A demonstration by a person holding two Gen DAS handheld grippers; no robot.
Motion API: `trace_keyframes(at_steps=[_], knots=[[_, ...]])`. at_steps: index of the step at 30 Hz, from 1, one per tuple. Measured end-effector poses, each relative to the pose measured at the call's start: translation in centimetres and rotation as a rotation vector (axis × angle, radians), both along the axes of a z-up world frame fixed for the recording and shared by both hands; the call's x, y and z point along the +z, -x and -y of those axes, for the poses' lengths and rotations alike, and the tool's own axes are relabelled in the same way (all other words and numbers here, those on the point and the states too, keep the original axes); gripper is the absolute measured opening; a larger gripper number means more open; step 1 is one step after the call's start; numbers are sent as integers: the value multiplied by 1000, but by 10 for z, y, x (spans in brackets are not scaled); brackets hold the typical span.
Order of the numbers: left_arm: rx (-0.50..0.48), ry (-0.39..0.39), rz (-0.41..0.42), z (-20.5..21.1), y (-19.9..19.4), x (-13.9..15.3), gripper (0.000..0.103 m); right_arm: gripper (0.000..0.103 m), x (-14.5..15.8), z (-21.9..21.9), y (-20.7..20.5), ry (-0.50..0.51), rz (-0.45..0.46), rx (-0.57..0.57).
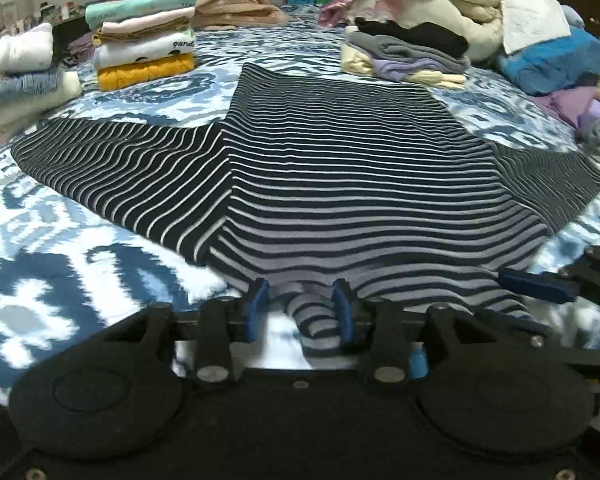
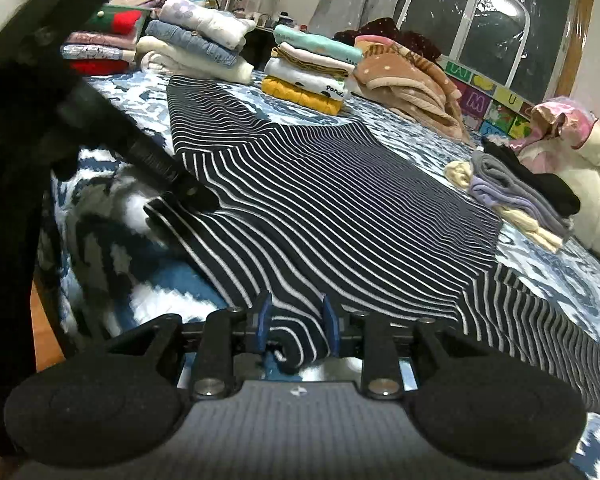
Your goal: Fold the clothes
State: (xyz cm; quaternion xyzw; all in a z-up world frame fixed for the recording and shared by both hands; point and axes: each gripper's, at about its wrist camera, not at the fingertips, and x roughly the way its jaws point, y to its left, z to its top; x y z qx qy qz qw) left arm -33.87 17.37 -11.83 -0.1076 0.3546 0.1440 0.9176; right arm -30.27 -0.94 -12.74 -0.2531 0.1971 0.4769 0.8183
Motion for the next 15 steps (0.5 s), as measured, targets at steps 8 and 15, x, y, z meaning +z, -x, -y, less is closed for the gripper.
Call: trace_keyframes(at_steps=[8,15], knots=[[274,214,240,-118,43,81,45,31,33,5,-1,-168,17,-2],[568,318,265,-276,44,73,48,31,52,-63,-25,-120,87,64]])
